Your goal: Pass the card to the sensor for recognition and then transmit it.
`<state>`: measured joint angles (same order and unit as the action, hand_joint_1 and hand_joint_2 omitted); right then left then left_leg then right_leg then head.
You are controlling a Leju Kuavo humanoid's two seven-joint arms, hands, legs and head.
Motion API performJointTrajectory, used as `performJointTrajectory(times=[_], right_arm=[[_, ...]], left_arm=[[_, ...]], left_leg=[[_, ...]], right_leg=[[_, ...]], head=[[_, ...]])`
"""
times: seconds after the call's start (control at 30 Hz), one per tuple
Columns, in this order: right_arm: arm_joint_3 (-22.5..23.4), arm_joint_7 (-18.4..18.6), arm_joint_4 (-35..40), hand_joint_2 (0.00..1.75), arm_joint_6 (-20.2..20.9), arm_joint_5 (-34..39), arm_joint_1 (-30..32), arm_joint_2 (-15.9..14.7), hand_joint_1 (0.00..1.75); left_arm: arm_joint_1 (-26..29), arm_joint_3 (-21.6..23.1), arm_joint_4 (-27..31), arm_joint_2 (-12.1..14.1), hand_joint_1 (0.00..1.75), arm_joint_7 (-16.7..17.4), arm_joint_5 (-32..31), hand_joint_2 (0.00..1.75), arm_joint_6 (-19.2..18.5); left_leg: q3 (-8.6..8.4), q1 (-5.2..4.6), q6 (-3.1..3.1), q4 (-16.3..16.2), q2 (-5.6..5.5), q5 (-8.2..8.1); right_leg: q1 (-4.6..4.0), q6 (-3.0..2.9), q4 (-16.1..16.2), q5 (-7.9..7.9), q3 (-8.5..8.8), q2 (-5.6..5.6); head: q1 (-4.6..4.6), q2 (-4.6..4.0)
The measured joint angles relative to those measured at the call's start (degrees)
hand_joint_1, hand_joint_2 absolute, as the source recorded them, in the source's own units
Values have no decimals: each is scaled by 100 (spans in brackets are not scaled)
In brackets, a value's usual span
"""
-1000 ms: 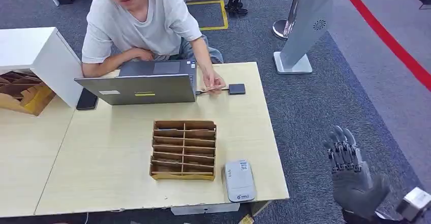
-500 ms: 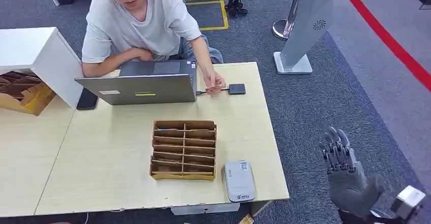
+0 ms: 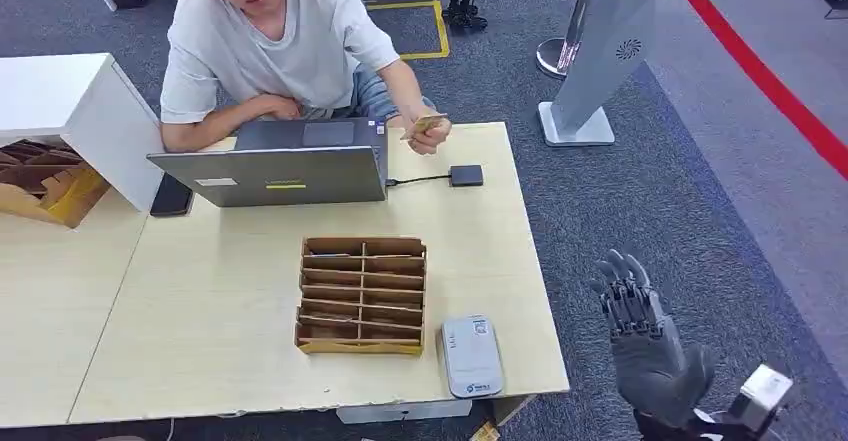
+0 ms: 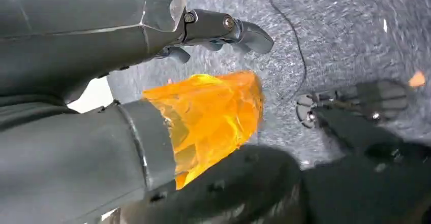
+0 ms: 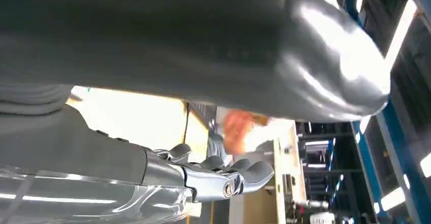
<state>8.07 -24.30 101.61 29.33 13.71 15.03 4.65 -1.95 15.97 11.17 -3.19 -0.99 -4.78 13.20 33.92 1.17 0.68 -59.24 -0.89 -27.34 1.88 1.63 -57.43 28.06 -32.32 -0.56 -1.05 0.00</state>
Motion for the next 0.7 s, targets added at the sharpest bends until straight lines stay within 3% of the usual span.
performJointTrajectory(times=[0.2, 0.37, 0.53, 0.57, 0.7], right_arm=[[-258, 19, 192, 0, -362, -231, 56, 59, 0], [-538, 265, 538, 0, -982, -825, 123, 42, 0], [-1024, 459, 879, 0, -1679, -1231, 107, -175, 0], [-1116, 503, 932, 175, -1822, -1323, 89, -232, 0], [-1518, 671, 1124, 175, -2475, -1933, -38, -496, 0]], left_arm=[[-6, 577, -24, -5, 0, 190, -623, 0, 44], [-5, 823, -24, -5, 0, 234, -726, 0, 81], [-1, 997, -24, -2, 0, 258, -825, 0, 105], [-1, 1008, -24, -5, 0, 263, -840, 0, 111], [-1, 1058, -24, -7, 0, 269, -903, 0, 122]], left_leg=[[-1, 0, 0, 0, 0, 0], [-1, 0, 0, 0, 0, 0], [1, 0, 0, 0, 0, 0], [1, 0, 0, 0, 0, 0], [0, 0, 0, 0, 1, 0]], right_leg=[[0, 0, 0, 0, 0, 0], [-1, 0, 0, 0, 0, 0], [0, 0, 0, 0, 0, 0], [0, 0, 0, 0, 1, 0], [0, 0, 0, 0, 1, 0]], head=[[0, 0], [0, 0], [0, 0], [0, 0], [0, 0]])
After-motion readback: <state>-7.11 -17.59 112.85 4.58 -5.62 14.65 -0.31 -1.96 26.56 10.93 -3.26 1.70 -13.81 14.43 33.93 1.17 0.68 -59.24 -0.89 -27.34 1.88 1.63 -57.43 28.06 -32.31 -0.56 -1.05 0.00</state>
